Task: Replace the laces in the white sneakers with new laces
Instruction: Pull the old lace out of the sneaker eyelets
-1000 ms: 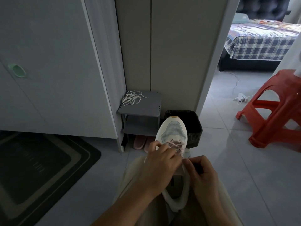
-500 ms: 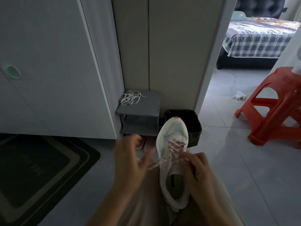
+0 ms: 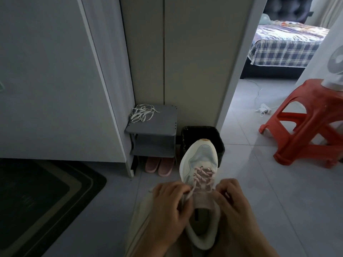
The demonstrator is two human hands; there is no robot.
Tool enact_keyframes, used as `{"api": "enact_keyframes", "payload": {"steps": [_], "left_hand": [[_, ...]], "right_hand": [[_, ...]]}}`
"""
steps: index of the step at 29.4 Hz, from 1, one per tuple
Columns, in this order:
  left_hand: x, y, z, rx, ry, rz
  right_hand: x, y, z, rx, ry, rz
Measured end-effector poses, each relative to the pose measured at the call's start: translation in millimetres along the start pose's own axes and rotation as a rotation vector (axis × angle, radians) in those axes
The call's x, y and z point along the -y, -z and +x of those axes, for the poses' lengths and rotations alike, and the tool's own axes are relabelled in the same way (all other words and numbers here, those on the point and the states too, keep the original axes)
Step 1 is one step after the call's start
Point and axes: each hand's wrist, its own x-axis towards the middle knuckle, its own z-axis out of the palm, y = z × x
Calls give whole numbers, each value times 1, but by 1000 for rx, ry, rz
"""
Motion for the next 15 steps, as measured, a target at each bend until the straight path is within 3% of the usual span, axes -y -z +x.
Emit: {"api": "enact_keyframes", "payload": {"steps": [2,4,5,7,9,10,12,15], "left_hand": [[2,-4,-1,-38,8,-1],[6,-6,-1,-75,21,-28],[8,-6,0,-88,33,-56],[16,-7,4,-95,19,-89],[23,-7,5,-103,-32,-71],[26,-5,6,-117,-44,-73],[32,0,9,-130,-62,-45],[36,13,9,-101,-90,31]], "right_hand": [[0,3,-2,-42,-153,334],[3,3,3,6,-252,356],[6,0,9,34,-212,207],[9,-4,23,52,74,-300],[4,-11,35,168,367,-766],[0,-15,39,241,429,-903],[6,-24,46,327,428,-968],[22,-32,53,282,549,-926]]}}
